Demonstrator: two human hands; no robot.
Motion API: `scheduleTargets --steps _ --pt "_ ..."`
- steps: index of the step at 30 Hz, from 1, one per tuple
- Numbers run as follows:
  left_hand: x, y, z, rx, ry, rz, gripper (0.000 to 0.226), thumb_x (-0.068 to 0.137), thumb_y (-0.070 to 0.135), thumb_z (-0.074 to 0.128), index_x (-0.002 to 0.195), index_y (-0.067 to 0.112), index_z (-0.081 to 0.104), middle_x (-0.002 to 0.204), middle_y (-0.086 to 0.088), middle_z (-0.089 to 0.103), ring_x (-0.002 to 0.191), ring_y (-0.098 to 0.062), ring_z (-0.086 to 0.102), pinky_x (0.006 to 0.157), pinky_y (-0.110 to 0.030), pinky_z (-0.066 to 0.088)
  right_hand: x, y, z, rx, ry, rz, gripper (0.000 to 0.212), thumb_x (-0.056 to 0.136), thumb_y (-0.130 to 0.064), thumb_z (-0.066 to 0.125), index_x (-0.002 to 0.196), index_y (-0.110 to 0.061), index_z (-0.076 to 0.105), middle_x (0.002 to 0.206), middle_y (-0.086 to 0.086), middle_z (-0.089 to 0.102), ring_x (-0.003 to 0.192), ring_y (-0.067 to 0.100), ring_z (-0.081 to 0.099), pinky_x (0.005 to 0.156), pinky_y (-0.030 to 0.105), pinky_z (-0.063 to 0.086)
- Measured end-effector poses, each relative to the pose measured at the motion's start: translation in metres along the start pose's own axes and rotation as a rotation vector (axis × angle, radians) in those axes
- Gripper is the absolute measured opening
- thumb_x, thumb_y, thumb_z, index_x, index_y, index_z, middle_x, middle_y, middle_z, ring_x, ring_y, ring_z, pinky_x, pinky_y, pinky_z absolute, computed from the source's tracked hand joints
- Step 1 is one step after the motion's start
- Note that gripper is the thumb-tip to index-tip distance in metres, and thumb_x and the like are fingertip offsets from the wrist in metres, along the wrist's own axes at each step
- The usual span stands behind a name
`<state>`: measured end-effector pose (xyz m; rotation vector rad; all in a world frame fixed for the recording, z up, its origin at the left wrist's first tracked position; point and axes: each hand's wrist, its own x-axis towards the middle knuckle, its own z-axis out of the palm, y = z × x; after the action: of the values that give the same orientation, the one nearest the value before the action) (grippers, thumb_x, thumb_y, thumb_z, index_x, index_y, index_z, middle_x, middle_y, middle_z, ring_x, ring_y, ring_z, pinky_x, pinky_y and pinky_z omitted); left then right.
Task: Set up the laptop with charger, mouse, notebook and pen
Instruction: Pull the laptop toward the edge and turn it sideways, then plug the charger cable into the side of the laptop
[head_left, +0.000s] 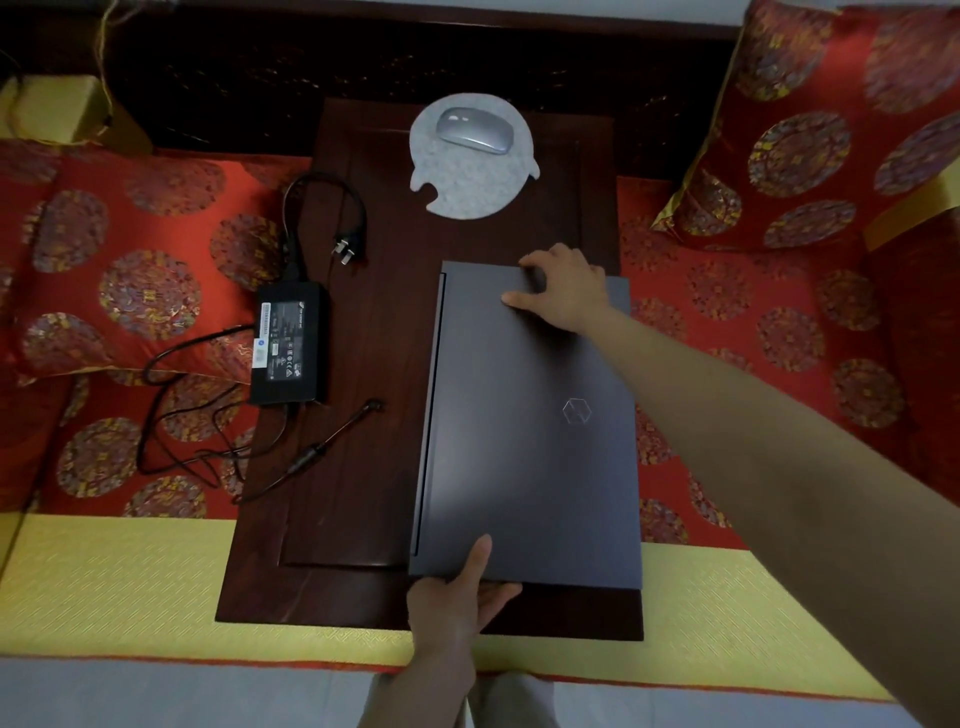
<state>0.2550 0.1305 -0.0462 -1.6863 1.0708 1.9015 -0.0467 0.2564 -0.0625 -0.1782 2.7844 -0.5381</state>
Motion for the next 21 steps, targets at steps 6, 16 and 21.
scheduleTargets --steps 6,16,21 --pt "-0.002 -0.002 -0.007 -0.095 -0.097 -0.134 0.025 0.080 0.006 0.071 0.088 -0.014 0.060 0.072 -0.028 0.072 0.072 -0.034 0.073 0.059 -0.037 0.061 -0.076 -0.021 0.053 0.093 0.239 0.069 0.057 0.093 -0.043 0.048 0.143 -0.019 0.038 0.153 0.007 0.032 0.142 0.027 0.025 0.117 0.051 0.011" --pt "0.019 0.055 -0.065 0.503 -0.425 -0.178 0.043 0.093 0.028 0.057 0.095 -0.015 0.058 0.071 -0.025 0.070 0.057 -0.029 0.072 0.053 -0.030 0.060 -0.117 -0.071 0.088 -0.034 0.335 0.140 0.051 0.097 -0.039 0.041 0.144 -0.022 0.036 0.156 0.003 0.027 0.146 0.019 0.016 0.115 0.056 0.005" --pt "0.025 0.099 -0.096 0.671 -0.508 0.011 0.033 0.096 0.028 0.049 0.086 -0.002 0.061 0.069 -0.016 0.073 0.061 -0.025 0.072 0.060 -0.029 0.058 -0.136 -0.093 0.110 -0.070 0.310 0.236 0.053 0.100 -0.041 0.026 0.150 -0.026 0.019 0.160 -0.004 0.013 0.148 0.014 0.003 0.116 0.057 0.000"
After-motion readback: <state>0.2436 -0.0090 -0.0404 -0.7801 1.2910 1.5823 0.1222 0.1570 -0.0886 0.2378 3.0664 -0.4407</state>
